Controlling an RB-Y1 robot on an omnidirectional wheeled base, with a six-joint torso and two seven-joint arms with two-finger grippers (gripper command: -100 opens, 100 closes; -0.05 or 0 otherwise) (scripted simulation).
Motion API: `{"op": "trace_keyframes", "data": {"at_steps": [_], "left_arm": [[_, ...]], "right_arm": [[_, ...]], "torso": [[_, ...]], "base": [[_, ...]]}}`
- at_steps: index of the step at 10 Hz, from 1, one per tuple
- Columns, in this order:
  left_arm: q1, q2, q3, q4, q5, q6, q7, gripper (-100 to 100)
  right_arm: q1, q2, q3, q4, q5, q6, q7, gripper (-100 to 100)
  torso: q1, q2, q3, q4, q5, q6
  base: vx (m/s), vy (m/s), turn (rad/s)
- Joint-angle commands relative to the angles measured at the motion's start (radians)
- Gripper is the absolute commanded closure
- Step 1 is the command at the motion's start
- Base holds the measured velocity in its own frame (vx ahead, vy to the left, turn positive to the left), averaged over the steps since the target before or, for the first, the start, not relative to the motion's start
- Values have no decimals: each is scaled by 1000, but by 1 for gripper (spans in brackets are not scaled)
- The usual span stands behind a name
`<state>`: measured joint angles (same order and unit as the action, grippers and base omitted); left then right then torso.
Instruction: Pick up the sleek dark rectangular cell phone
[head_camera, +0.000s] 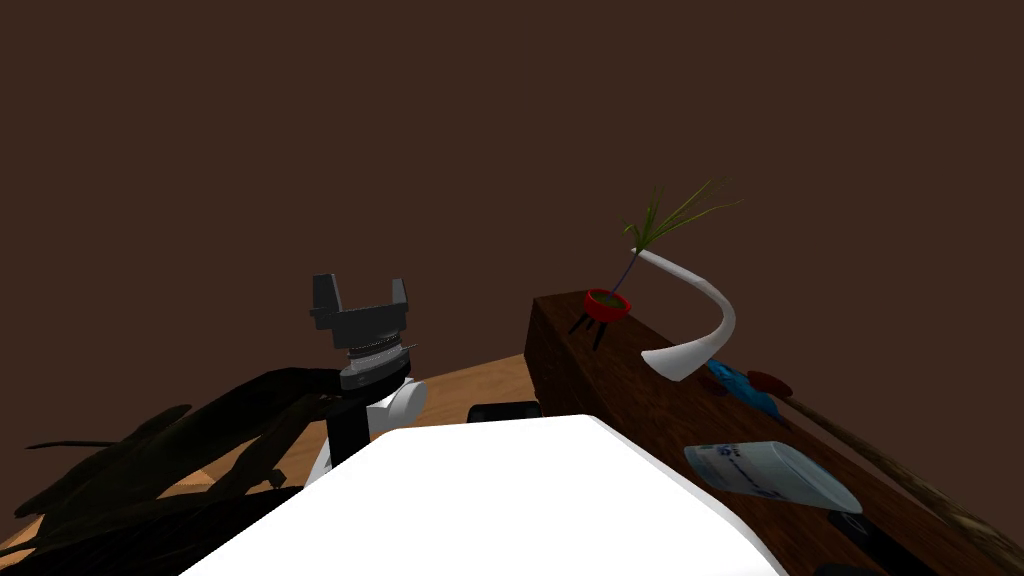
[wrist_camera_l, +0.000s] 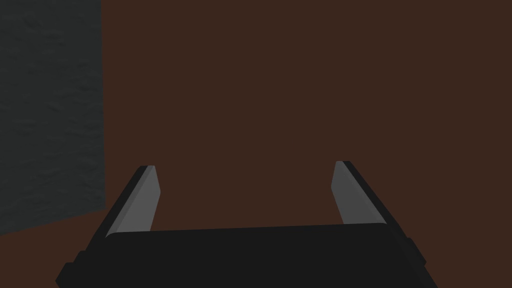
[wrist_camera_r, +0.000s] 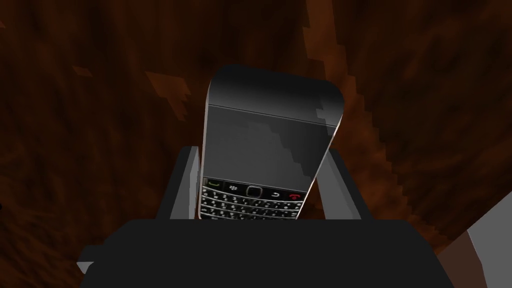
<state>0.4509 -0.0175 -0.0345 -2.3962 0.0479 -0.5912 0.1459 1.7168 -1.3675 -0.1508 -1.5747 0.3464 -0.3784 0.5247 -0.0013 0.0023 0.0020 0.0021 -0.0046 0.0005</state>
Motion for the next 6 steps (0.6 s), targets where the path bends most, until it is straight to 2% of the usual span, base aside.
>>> {"op": "trace_keyframes", "data": {"at_steps": [1, 3, 4, 5, 6], "left_arm": [[0, 0, 0, 0, 0, 0, 0, 0], [0, 0, 0, 0, 0, 0, 0, 0], [0, 0, 0, 0, 0, 0, 0, 0], [0, 0, 0, 0, 0, 0, 0, 0], [0, 0, 0, 0, 0, 0, 0, 0]], "right_arm": [[0, 0, 0, 0, 0, 0, 0, 100], [0, 0, 0, 0, 0, 0, 1, 100], [0, -1, 0, 0, 1, 0, 1, 0], [37, -2, -37, -2, -7, -17, 5, 100], [50, -2, -49, -3, -10, -23, 7, 100]], "torso": [[0, 0, 0, 0, 0, 0], [0, 0, 0, 0, 0, 0], [0, 0, 0, 0, 0, 1], [0, 0, 0, 0, 0, 1], [1, 0, 0, 0, 1, 1]], "base": [[0, 0, 0], [0, 0, 0], [0, 0, 0], [5, 16, -1], [3, 23, -7]]}}
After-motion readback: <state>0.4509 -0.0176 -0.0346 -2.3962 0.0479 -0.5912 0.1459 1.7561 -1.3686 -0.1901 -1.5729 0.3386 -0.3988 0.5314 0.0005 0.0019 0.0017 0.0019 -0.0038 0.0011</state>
